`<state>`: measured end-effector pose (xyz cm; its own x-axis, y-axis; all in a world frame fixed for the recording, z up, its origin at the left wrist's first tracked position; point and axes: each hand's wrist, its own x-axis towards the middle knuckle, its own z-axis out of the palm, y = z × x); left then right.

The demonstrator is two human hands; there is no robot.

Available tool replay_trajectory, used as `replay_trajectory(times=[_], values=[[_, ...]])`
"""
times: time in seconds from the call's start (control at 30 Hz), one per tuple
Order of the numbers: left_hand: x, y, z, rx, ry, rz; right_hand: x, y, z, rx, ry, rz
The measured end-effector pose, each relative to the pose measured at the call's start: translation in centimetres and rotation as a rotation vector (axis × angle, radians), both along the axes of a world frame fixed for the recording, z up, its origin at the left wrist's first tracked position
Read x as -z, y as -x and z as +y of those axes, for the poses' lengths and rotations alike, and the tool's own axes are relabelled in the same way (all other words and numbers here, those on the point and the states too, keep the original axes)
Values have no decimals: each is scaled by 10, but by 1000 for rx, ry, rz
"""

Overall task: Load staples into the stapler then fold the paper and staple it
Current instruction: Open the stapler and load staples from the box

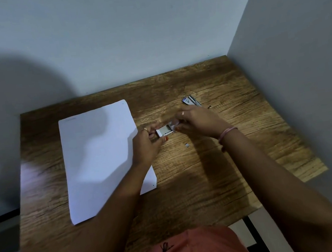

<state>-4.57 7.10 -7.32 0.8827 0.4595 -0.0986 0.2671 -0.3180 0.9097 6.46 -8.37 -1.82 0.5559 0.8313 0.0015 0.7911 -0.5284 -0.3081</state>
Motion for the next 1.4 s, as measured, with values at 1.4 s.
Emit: replay_trajectory(times=[1.4], values=[[-3, -18, -2, -13, -168, 114, 24, 31, -44, 267, -281, 635]])
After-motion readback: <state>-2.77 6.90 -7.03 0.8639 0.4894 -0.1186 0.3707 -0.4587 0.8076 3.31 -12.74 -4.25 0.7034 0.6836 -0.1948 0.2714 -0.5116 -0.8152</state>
